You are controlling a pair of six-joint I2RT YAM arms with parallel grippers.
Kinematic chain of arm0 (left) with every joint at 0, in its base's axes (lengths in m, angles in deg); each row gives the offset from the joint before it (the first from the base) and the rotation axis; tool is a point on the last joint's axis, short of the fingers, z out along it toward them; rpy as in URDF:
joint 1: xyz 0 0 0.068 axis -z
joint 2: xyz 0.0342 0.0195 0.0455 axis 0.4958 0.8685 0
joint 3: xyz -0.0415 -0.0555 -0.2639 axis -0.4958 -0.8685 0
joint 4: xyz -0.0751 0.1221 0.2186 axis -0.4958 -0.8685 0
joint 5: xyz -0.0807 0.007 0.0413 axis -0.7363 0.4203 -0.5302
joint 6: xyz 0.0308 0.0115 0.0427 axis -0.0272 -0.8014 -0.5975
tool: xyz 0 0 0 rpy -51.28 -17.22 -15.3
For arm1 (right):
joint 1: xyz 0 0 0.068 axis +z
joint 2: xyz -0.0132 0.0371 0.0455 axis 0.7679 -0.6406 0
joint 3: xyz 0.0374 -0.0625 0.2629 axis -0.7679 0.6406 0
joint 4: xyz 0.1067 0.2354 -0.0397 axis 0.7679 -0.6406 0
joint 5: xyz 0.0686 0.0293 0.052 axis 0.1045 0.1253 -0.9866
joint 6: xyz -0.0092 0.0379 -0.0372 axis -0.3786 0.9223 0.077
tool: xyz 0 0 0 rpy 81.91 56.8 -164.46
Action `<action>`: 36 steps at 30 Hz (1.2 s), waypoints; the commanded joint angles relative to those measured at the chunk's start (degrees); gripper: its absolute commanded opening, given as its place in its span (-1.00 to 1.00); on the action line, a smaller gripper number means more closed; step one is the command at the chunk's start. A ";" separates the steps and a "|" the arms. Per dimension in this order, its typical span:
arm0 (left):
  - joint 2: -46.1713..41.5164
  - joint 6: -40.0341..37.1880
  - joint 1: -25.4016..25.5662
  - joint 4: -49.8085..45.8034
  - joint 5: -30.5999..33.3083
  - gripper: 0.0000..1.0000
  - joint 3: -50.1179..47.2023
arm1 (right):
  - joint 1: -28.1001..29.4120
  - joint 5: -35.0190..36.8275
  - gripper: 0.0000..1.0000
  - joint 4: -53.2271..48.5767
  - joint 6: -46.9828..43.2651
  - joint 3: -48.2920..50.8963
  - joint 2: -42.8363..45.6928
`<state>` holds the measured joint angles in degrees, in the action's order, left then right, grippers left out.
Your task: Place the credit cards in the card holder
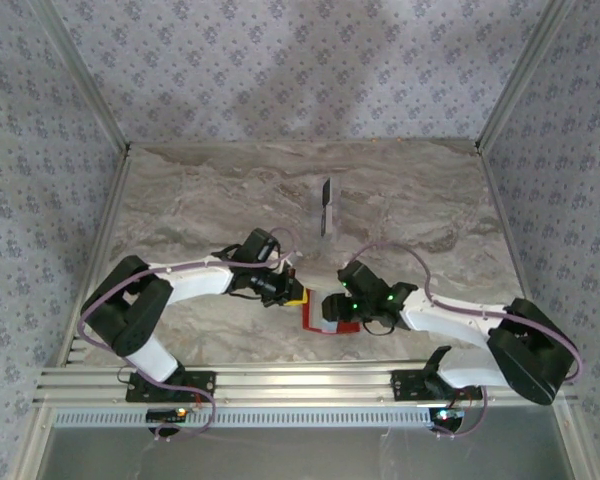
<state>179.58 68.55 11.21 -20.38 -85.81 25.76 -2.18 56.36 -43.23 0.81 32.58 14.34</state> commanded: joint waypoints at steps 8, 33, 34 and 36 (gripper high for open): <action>-4.26 -1.58 -0.85 -2.79 0.28 -1.00 -1.97 | -4.90 3.97 0.12 -13.13 -1.25 1.44 10.74; -11.03 8.61 -0.86 -5.94 3.97 -1.00 -2.74 | 12.94 7.50 0.47 2.61 -0.45 -7.94 -3.08; -11.22 8.74 -0.85 -5.94 3.89 -1.00 -2.71 | 13.08 7.78 0.48 3.01 -0.23 -8.13 -4.31; -11.68 8.79 -0.87 -6.14 3.75 -1.00 -2.79 | 13.39 7.83 0.50 4.26 0.04 -8.19 -6.43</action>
<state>169.79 76.35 10.73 -26.28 -81.72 23.42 10.63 61.17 -40.52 -0.26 25.91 9.75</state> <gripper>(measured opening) 0.050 0.746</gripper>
